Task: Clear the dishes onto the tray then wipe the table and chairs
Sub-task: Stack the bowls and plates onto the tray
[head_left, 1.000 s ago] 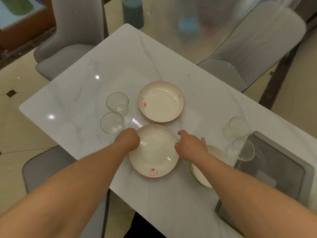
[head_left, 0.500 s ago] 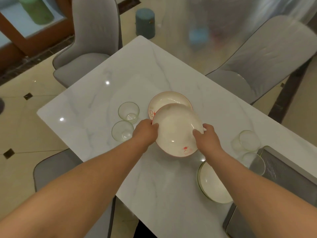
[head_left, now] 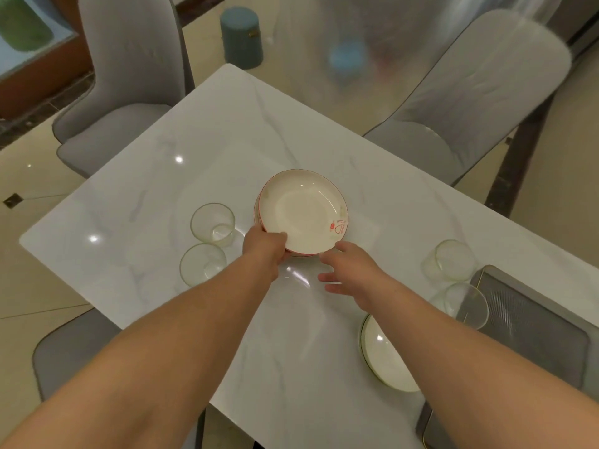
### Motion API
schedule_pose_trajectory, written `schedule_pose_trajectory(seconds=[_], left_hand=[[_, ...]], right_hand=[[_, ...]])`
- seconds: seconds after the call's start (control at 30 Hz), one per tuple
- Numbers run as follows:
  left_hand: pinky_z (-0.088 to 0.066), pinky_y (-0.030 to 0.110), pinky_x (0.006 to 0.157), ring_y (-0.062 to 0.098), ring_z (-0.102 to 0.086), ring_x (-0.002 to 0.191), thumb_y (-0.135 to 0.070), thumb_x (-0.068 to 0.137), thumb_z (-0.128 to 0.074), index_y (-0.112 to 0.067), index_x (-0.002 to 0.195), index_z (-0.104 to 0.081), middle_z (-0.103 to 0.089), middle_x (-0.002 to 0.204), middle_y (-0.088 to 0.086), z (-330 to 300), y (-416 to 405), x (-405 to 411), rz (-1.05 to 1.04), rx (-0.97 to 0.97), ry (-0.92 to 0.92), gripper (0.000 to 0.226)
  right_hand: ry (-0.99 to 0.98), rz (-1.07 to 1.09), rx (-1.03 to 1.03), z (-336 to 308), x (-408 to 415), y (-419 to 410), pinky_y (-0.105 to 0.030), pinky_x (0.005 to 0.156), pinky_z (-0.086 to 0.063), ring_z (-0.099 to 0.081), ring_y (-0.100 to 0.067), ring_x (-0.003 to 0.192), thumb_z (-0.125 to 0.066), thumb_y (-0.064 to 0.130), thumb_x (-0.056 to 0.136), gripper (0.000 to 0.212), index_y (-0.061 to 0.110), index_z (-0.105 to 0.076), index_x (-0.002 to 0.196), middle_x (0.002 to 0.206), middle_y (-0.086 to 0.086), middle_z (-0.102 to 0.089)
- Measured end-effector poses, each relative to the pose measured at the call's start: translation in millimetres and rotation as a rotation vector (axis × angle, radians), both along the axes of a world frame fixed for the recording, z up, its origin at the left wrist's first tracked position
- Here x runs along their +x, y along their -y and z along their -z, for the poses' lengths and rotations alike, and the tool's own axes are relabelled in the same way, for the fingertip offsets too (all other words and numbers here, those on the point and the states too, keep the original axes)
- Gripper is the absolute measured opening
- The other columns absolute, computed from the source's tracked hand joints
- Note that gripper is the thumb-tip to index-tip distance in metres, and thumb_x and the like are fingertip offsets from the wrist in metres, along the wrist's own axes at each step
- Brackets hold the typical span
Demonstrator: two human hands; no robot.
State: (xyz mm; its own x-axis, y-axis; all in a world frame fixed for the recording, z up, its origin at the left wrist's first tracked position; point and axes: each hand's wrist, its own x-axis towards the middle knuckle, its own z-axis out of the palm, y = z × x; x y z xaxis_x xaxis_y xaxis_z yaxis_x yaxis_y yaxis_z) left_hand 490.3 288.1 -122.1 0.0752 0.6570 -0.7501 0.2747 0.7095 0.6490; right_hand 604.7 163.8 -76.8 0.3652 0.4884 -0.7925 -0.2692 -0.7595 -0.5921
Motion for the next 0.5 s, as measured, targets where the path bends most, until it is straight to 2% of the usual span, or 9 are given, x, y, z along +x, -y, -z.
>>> schedule_pose_trajectory(seconds=[0.07,0.13,0.23,0.33,0.4,0.43,0.5], left_hand=[[-0.063,0.043,0.08,0.027,-0.07,0.09,-0.022,0.071,-0.067,-0.015,0.113,-0.064,-0.069,0.099,0.002,6,-4,-5,0.107,0.046,-0.116,0.042],[-0.062,0.046,0.08,0.031,-0.072,0.088,-0.033,0.062,-0.061,-0.014,0.109,-0.064,-0.071,0.098,0.006,20,-8,-9,0.224,0.102,-0.224,0.05],[-0.062,0.044,0.078,0.032,-0.073,0.083,-0.041,0.07,-0.06,-0.012,0.105,-0.059,-0.071,0.093,0.01,20,-10,-11,0.397,0.154,-0.378,0.045],[-0.062,0.042,0.076,0.031,-0.072,0.073,-0.04,0.087,-0.058,-0.011,0.093,-0.057,-0.074,0.082,0.013,8,-5,-16,0.498,0.167,-0.455,0.029],[-0.059,0.037,0.067,0.028,-0.068,0.064,-0.04,0.093,-0.054,-0.013,0.086,-0.052,-0.073,0.076,0.012,4,-4,-16,0.536,0.15,-0.498,0.028],[-0.057,0.035,0.062,0.027,-0.067,0.062,-0.04,0.093,-0.054,-0.012,0.089,-0.05,-0.071,0.076,0.011,6,-4,-14,0.529,0.142,-0.502,0.029],[-0.062,0.041,0.068,0.032,-0.073,0.07,-0.039,0.082,-0.057,-0.011,0.105,-0.05,-0.071,0.085,0.013,17,-7,-11,0.449,0.086,-0.428,0.036]], right_hand=[[0.011,-0.039,-0.014,-2,-2,-3,-0.043,0.092,-0.06,-0.071,-0.022,0.102,-0.06,0.023,0.094,0.037,0.027,-0.045,0.127,0.11,0.009,-0.058],[0.027,-0.064,-0.01,-3,-3,-5,-0.045,0.095,-0.058,-0.07,-0.023,0.103,-0.06,0.021,0.094,0.033,0.033,-0.041,0.119,0.103,0.011,-0.057],[0.079,-0.074,-0.002,-1,-3,-6,-0.044,0.094,-0.058,-0.07,-0.026,0.104,-0.059,0.021,0.095,0.038,0.026,-0.046,0.131,0.1,0.009,-0.057],[0.147,-0.04,-0.005,4,-1,-3,-0.04,0.088,-0.061,-0.072,-0.022,0.096,-0.058,0.025,0.096,0.054,0.018,-0.042,0.147,0.119,0.003,-0.059],[0.175,-0.016,0.005,5,3,1,-0.038,0.086,-0.061,-0.072,-0.018,0.092,-0.055,0.025,0.097,0.052,0.018,-0.043,0.147,0.123,0.002,-0.06],[0.184,-0.001,0.012,6,6,4,-0.038,0.086,-0.061,-0.072,-0.018,0.091,-0.054,0.023,0.098,0.049,0.018,-0.044,0.146,0.118,0.003,-0.061],[0.225,0.023,0.018,9,10,11,-0.039,0.088,-0.061,-0.072,-0.017,0.09,-0.051,0.021,0.099,0.043,0.018,-0.049,0.142,0.107,0.008,-0.061]])
